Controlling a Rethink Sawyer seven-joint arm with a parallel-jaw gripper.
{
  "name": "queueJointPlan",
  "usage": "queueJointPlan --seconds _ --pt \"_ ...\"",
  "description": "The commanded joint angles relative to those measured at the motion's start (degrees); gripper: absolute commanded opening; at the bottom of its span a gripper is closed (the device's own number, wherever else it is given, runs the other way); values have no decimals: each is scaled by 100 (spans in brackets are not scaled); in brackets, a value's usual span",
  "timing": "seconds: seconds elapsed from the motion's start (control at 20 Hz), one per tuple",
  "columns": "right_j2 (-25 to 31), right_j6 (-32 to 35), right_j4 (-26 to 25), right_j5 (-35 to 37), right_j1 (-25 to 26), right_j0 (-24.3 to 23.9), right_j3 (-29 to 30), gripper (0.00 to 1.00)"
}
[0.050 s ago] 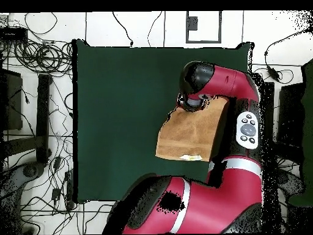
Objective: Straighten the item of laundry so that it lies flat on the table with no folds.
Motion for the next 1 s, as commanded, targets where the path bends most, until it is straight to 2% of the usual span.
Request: queueJointPlan --seconds 0.05,0.25,0.35,0.6,0.7,1.0 --pt "115 -381 -200 605 -481 -2 1220 0" --pt "172 -352 -206 347 -642 -67 1576 0" --pt "250 -540 -303 -49 -749 -112 1735 0" --pt "610 -706 -365 -2257 -1313 -464 2860 0" --pt "644 -653 -356 -2505 -1404 -532 3068 0" --pt "685 -610 -333 -2587 -1494 -598 3245 0"
